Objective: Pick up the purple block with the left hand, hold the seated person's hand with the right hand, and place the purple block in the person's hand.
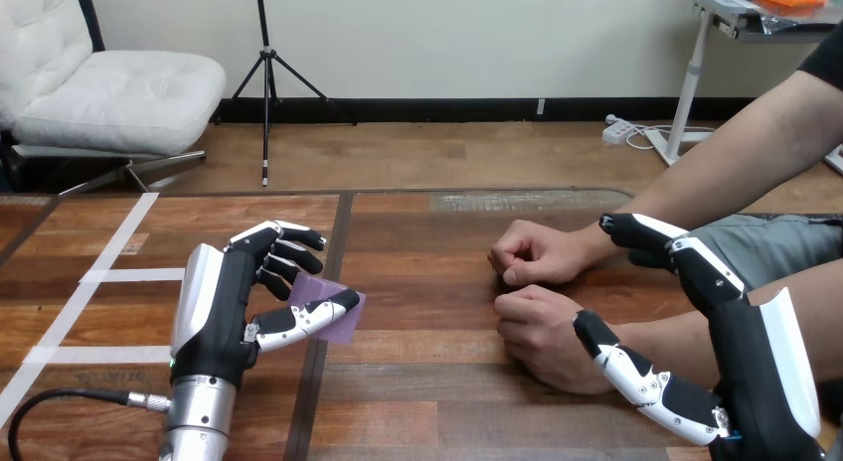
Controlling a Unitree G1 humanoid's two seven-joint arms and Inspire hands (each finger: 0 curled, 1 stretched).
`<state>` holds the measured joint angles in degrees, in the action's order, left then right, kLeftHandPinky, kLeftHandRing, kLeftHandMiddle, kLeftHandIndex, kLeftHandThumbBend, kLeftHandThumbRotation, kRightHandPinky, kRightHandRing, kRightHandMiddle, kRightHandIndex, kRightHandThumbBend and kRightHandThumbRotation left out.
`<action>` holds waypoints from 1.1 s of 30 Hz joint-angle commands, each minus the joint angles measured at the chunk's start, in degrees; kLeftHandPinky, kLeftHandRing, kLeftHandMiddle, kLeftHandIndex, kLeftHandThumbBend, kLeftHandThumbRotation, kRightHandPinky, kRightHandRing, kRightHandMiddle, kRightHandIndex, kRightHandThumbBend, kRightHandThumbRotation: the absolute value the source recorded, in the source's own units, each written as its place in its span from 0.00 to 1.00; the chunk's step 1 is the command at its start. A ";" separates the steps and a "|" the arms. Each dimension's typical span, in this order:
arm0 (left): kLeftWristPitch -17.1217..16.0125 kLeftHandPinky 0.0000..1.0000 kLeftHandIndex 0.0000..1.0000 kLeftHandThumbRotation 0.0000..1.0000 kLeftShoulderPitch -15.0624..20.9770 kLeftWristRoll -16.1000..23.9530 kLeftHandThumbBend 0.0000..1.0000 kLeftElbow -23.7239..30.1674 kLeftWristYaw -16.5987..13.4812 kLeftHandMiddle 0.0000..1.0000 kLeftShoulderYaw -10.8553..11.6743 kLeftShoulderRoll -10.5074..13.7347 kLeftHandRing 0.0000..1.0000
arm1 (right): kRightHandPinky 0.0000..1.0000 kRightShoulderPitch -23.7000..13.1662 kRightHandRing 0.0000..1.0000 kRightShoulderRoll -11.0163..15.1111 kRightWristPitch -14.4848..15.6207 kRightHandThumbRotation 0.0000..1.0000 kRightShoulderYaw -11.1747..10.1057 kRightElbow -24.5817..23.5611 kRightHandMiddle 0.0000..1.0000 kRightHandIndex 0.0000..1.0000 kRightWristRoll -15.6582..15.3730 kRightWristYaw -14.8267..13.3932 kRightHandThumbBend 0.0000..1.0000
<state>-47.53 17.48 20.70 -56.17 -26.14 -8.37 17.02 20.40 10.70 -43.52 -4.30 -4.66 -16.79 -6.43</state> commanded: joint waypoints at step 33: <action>-3.32 0.37 0.55 0.05 -4.09 -6.43 0.71 12.29 6.25 0.51 4.05 -4.22 0.42 | 0.84 -2.77 0.90 12.83 14.99 0.35 -7.45 -12.47 0.90 0.89 -11.11 9.08 0.68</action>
<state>-49.03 12.14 15.86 -48.75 -20.80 -5.50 13.82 20.30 20.27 -31.14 -9.98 -13.23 -27.07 0.39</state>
